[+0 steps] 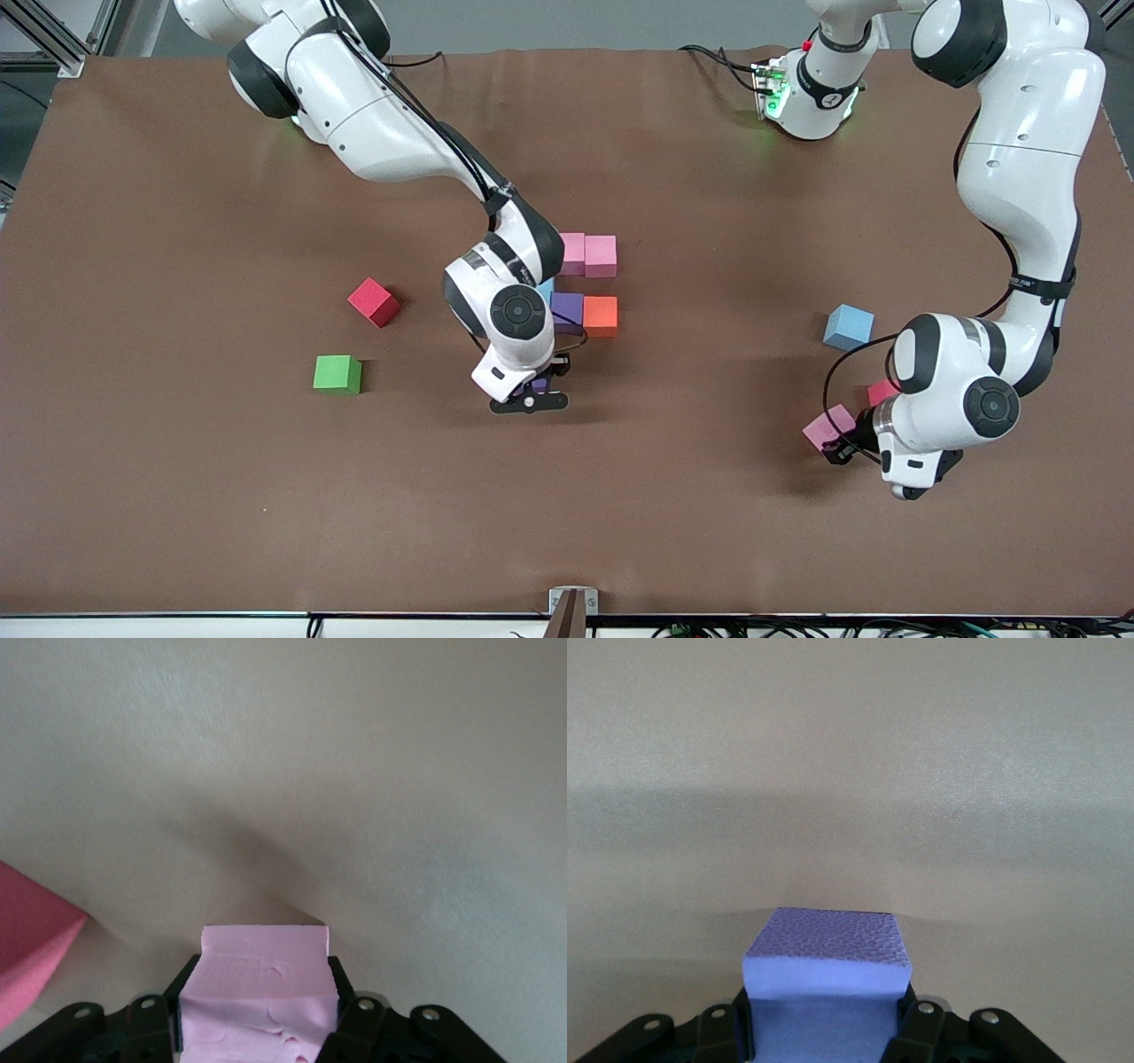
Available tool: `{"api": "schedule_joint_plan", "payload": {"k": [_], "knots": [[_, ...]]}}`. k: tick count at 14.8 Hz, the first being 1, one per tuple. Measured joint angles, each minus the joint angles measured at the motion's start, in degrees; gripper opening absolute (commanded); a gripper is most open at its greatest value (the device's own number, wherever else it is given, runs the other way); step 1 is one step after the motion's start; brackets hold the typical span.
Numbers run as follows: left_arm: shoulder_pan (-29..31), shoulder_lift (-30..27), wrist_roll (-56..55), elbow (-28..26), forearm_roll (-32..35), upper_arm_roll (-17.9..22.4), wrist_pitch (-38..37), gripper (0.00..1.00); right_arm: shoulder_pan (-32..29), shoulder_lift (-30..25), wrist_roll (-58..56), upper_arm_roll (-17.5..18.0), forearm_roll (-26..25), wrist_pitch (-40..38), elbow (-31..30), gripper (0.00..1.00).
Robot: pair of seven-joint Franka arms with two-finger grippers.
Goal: Arrange 11 blocks into digit 3
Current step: 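Reach the left gripper to the light pink cube and grasp it, then carry the light pink cube with the left gripper toward the shape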
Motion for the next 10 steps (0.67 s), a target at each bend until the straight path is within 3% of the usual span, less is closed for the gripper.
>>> {"api": "schedule_joint_plan", "payload": {"k": [5,10], "knots": [[-0.09,-1.86,-1.96,0.44,-0.03,-1.09,-5.61,0.0,0.0,0.0,0.0,0.0,0.0,0.0,0.0,0.03],[-0.2,-5.52,-10.11,0.7,-0.03,-5.6,-11.47,0.0,0.0,0.0,0.0,0.0,0.0,0.0,0.0,0.03]]}}
